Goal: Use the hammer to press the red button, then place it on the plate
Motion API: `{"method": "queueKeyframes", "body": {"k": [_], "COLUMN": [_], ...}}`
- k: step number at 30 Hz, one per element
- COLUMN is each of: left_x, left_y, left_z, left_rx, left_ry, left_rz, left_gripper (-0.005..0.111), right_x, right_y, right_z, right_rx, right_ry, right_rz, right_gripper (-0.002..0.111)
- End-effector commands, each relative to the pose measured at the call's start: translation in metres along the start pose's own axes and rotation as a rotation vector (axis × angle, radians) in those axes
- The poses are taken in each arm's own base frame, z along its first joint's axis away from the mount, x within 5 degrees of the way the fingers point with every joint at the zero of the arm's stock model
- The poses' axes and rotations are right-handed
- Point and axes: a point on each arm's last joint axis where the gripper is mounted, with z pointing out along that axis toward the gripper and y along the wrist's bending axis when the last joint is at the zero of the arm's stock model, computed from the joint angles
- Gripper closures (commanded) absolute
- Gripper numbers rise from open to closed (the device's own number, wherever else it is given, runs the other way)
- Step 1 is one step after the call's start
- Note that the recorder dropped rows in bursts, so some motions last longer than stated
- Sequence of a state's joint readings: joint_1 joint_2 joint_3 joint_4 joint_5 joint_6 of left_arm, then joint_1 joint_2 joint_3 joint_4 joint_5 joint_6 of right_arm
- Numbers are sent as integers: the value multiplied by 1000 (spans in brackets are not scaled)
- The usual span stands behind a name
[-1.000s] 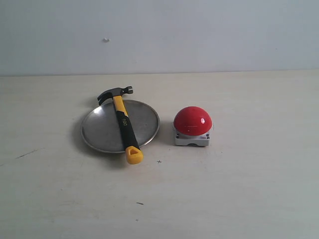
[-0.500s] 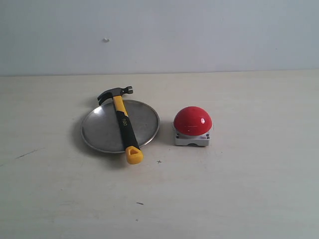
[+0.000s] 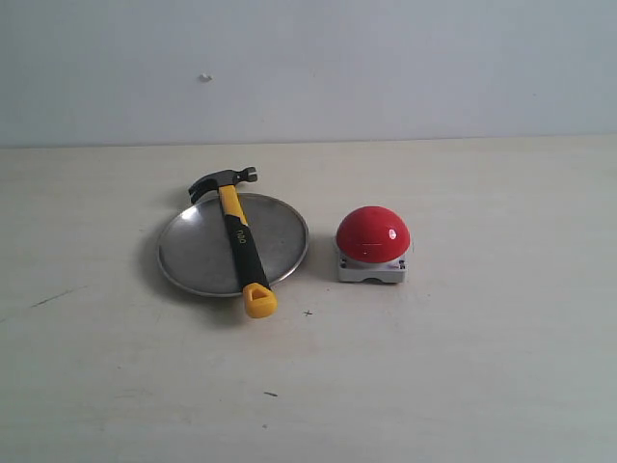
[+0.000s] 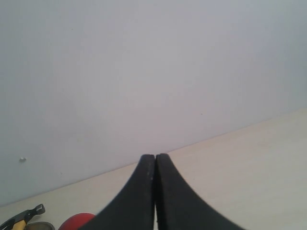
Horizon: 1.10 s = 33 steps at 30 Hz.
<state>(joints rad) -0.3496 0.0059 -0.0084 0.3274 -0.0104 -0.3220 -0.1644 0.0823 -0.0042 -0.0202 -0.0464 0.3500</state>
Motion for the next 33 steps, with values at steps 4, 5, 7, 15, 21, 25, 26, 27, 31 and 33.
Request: {"method": "queueKeyframes", "body": {"k": [4,5,7,15,21,25,26,27,31,33], "left_x": [12,12,12,19,20,20,20,20,20,20], "left_y": [2,2,1,5,13,14,14,14,14,14], "left_z": [-1,-1,-1,-2,-4,-4,-4,-4,-4,-4], "left_rx": [-17,-16,-13,-119,-257,-277,-277,-277,-277,-277], "left_ry": [103,108,111,180,177,176,176,176,176,176], "left_rz": [34,26,15,-161,-158,-156,-156,-156,-154,-154], "left_gripper": [107,107,107,107,107,107,107,107,107,107], "right_x": [1,1,1,1,1,1,1,1,1,1], "right_y": [0,0,0,0,0,0,0,0,0,0], "right_z": [0,0,0,0,0,0,0,0,0,0], "right_rx": [-3,-3,-3,-3,-3,-3,-3,-3,-3,-3], "right_ry": [-1,-1,-1,-1,-1,-1,-1,-1,-1,-1], "right_rz": [-11,-11,-11,-11,-11,-11,-11,-11,-11,-11], "right_gripper": [108,108,108,108,108,108,108,108,108,108]}}
